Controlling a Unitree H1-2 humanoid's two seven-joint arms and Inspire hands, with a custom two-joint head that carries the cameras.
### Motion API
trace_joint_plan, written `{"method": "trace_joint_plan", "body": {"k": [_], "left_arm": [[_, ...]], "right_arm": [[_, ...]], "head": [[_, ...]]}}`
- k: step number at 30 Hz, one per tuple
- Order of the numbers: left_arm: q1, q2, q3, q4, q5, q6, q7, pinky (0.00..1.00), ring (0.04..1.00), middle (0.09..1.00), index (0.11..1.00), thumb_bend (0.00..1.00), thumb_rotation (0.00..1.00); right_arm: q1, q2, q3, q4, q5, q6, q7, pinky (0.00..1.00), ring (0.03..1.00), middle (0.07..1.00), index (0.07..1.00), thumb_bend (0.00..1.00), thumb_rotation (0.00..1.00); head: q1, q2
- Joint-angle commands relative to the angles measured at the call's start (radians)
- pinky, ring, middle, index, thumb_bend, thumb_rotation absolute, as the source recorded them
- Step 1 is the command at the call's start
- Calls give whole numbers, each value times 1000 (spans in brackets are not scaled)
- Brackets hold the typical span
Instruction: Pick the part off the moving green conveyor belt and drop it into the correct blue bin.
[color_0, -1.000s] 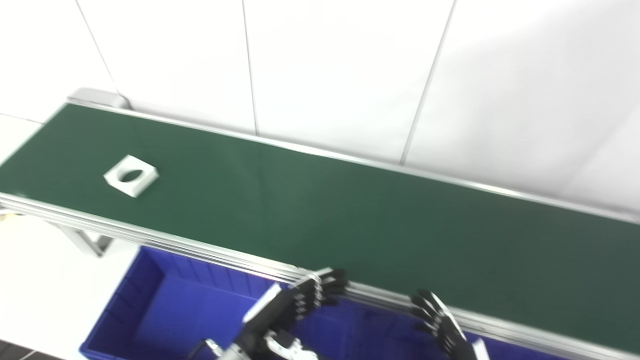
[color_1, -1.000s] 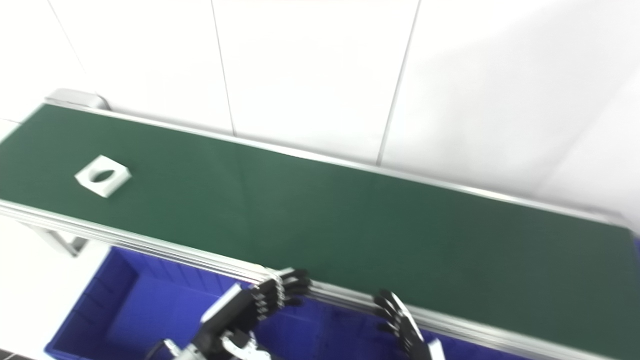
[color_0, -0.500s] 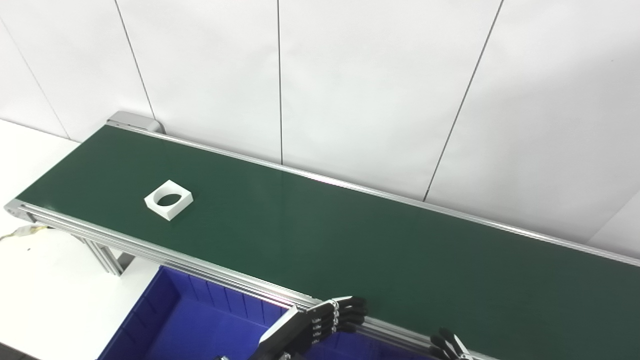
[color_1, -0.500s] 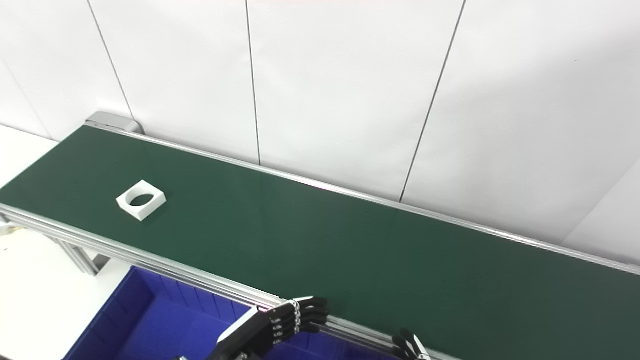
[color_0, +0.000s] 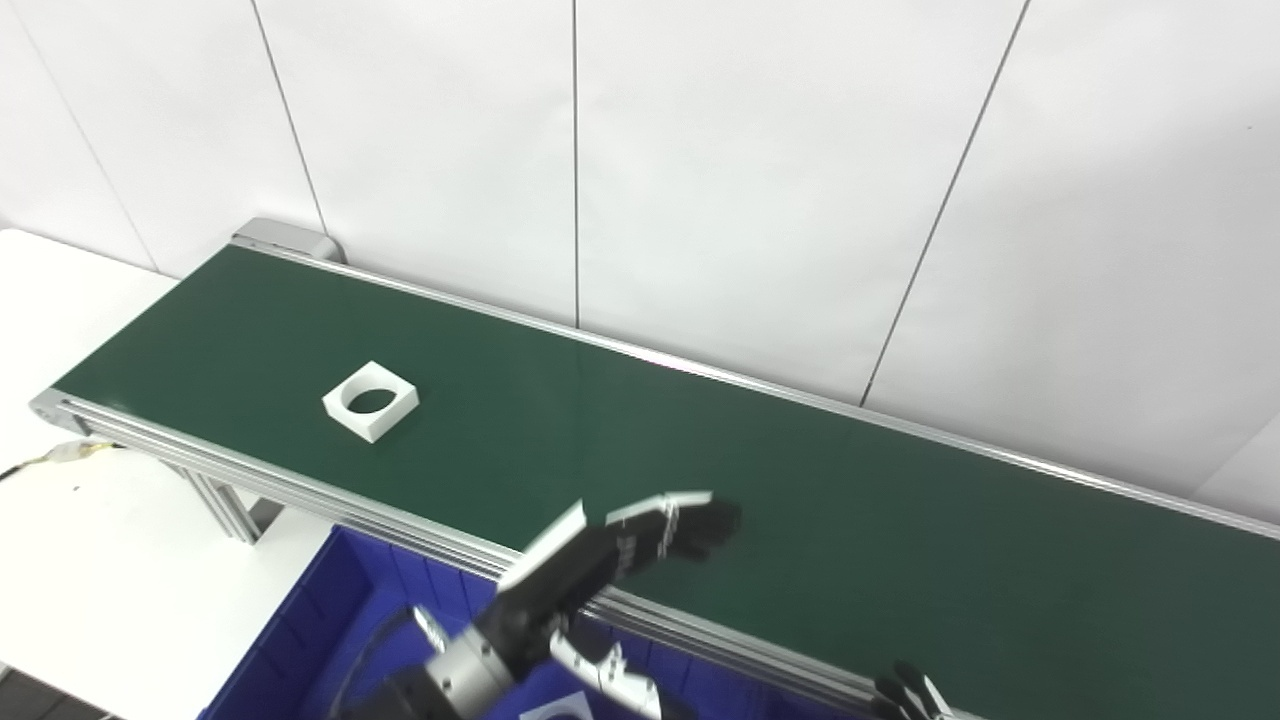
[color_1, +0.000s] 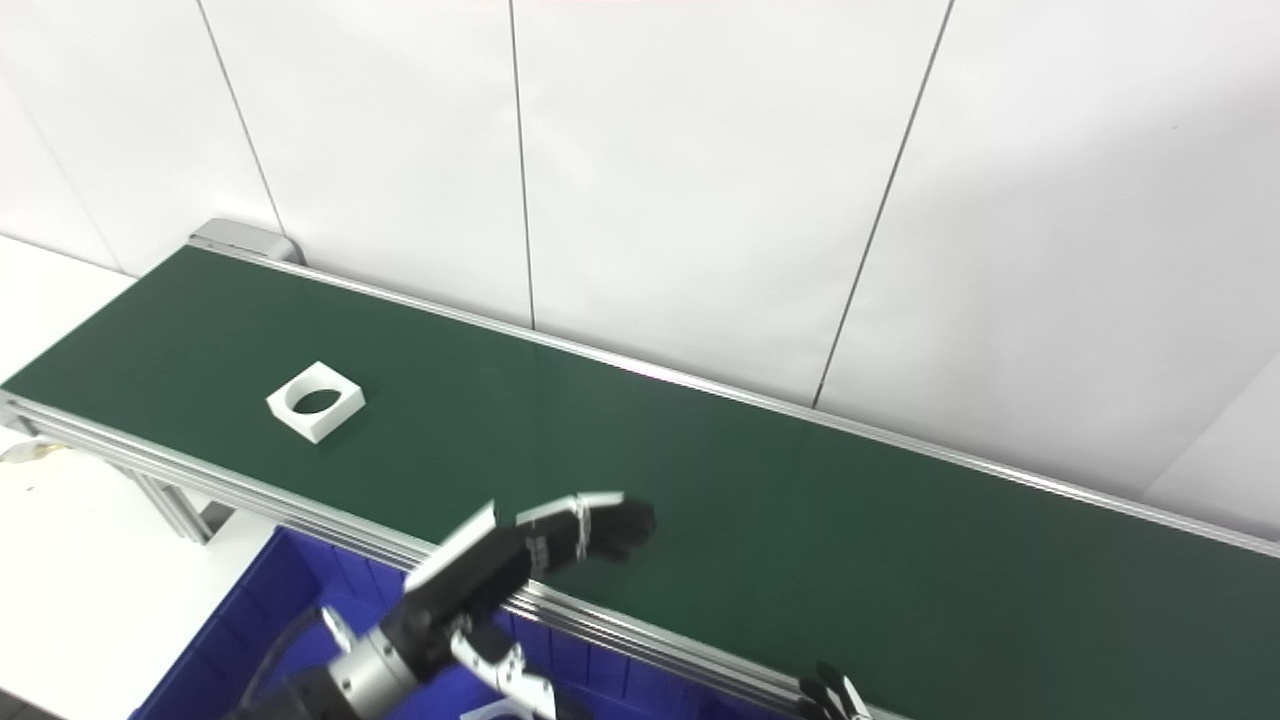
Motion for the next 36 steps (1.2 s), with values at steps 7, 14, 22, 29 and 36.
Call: {"method": "trace_joint_plan", "body": {"k": [7, 14, 22, 29, 36], "left_arm": [[-91, 73, 62, -144, 161, 108, 21, 784, 824, 832, 827, 831, 85], [-142, 175, 132, -156, 160, 198, -4, 812, 849, 861, 850, 808, 39], [-192, 276, 165, -66, 198, 175, -2, 809, 861, 876, 861, 803, 0], [-259, 370, 126, 53, 328, 148, -22, 790, 890, 882, 857, 853, 0], [-302, 437, 84, 152, 411, 96, -34, 808, 892, 898, 861, 860, 0]], "right_arm": [[-15, 1, -5, -10, 13, -61, -1, 773, 836, 865, 934, 643, 408], [-17, 5, -3, -9, 11, -58, -1, 777, 838, 868, 940, 645, 431], [-20, 9, -3, -5, 14, -62, -3, 776, 836, 864, 935, 636, 423], [-21, 14, -2, -1, 16, -66, -6, 775, 835, 862, 937, 640, 435], [-20, 15, -3, -3, 12, -65, -7, 779, 836, 863, 940, 635, 442]], "head": [[13, -4], [13, -5], [11, -2], [8, 0], [11, 4]]}}
